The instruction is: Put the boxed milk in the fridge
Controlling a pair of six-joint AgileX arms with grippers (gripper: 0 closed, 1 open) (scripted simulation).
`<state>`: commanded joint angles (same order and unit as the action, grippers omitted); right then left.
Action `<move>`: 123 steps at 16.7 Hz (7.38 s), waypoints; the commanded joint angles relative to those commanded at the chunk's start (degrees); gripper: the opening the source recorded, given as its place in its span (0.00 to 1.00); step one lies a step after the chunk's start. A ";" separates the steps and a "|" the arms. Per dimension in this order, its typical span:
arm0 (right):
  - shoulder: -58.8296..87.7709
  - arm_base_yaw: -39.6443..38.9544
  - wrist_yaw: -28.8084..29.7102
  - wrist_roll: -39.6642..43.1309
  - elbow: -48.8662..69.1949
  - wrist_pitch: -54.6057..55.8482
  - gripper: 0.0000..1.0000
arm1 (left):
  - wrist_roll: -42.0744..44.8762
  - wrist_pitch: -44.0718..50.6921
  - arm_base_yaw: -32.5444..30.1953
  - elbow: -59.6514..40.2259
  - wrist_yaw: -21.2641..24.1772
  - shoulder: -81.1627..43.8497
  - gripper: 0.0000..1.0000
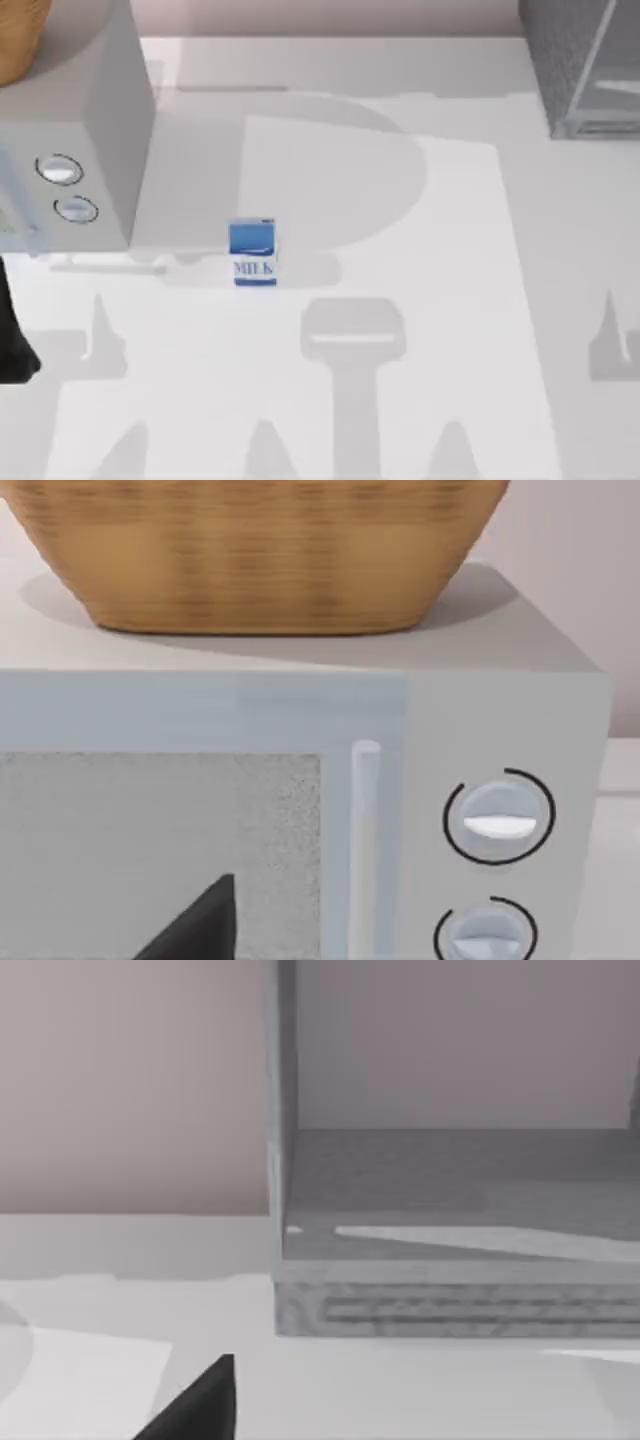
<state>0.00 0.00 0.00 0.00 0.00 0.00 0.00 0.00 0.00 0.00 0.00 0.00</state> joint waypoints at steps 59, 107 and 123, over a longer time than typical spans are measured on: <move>154.18 -58.25 60.56 -0.77 83.34 70.18 1.00 | 0.00 0.00 0.00 0.00 0.00 0.00 1.00; 104.84 -46.29 48.22 -3.30 64.79 37.69 0.00 | 0.00 0.00 0.00 0.00 0.00 0.00 1.00; 11.56 -5.48 7.60 -0.62 8.69 3.95 0.00 | 0.00 0.00 0.00 0.00 0.00 0.00 1.00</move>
<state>11.56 -5.48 7.60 -0.62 8.69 3.95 0.00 0.00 0.00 0.00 0.00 0.00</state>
